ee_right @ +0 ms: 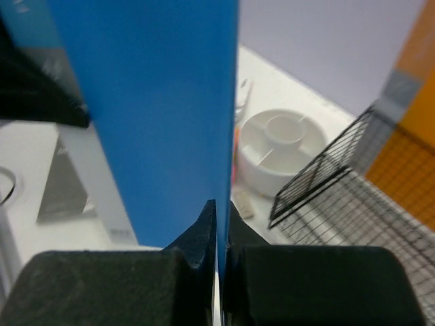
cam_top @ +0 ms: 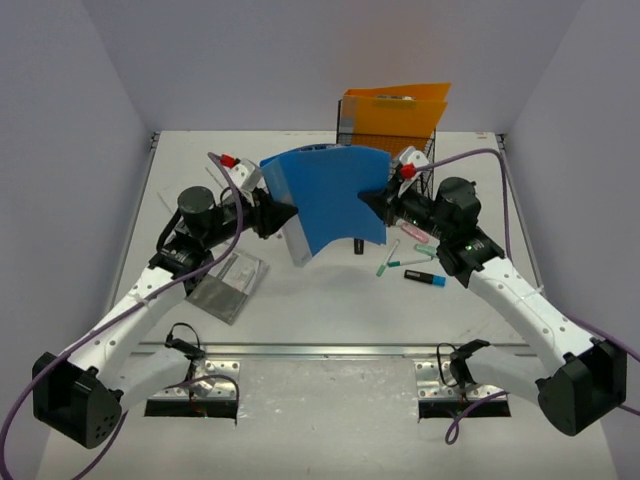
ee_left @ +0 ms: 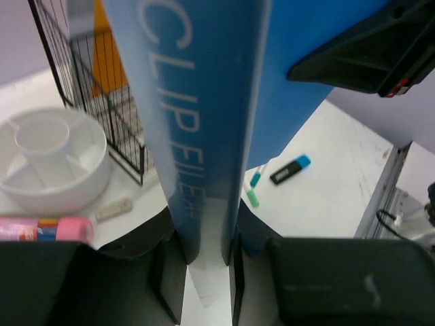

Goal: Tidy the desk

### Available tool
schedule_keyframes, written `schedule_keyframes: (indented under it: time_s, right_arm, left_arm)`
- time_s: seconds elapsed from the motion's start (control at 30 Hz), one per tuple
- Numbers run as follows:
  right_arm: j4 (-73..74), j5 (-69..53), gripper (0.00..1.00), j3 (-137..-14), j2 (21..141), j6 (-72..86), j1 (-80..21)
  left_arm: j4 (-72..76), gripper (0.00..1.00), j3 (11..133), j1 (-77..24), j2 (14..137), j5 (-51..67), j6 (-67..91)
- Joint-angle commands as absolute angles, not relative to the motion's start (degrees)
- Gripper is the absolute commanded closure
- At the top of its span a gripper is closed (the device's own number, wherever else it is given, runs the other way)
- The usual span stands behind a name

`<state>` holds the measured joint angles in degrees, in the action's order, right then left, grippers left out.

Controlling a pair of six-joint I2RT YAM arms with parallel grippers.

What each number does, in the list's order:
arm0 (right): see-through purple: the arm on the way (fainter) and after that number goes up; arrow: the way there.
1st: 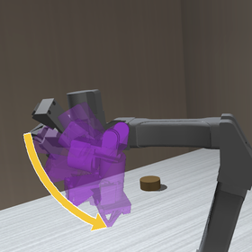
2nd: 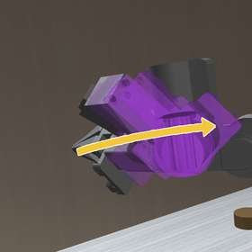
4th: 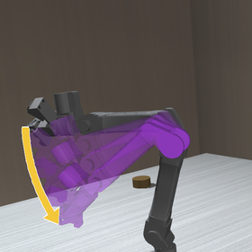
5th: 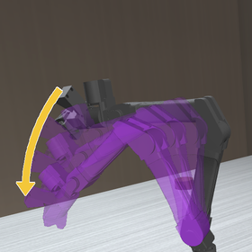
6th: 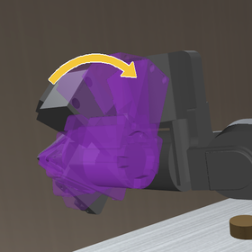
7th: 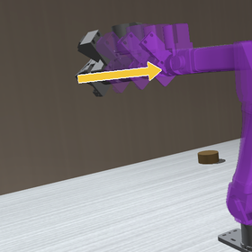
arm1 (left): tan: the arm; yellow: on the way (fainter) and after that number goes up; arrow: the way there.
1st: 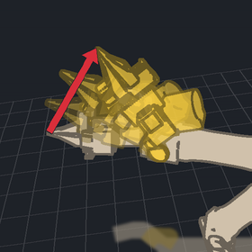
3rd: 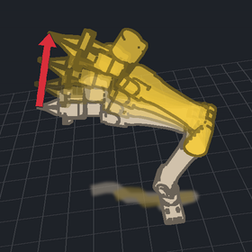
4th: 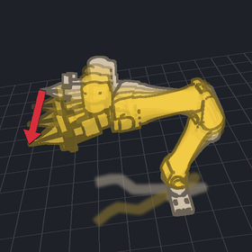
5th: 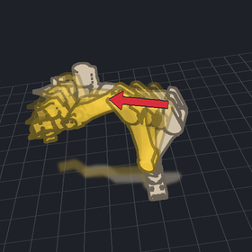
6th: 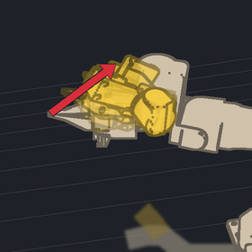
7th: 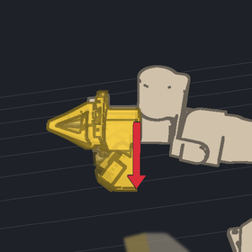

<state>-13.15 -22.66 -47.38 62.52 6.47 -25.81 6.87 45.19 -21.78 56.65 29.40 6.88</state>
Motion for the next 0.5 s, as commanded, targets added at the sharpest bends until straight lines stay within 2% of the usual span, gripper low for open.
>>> schedule_keyframes:
  time_s: [0.0, 0.17, 0.47]
  right_arm:
    - [-9.78, -13.20, 1.00, -56.79, 62.11, 10.41, -26.81]
    - [-13.01, -3.09, 1.00, -59.15, 62.32, 6.33, -26.81]
    - [-24.32, 1.52, 1.00, -58.01, 63.49, -3.50, -26.65]
  left_arm:
    - [10.32, 1.00, 58.26, -29.04, 61.85, 18.77, 8.73]
    - [12.82, 1.00, 71.38, -34.71, 71.38, 9.59, -2.62]
    - [15.77, 1.00, 91.62, -41.61, 88.74, 4.24, -12.59]
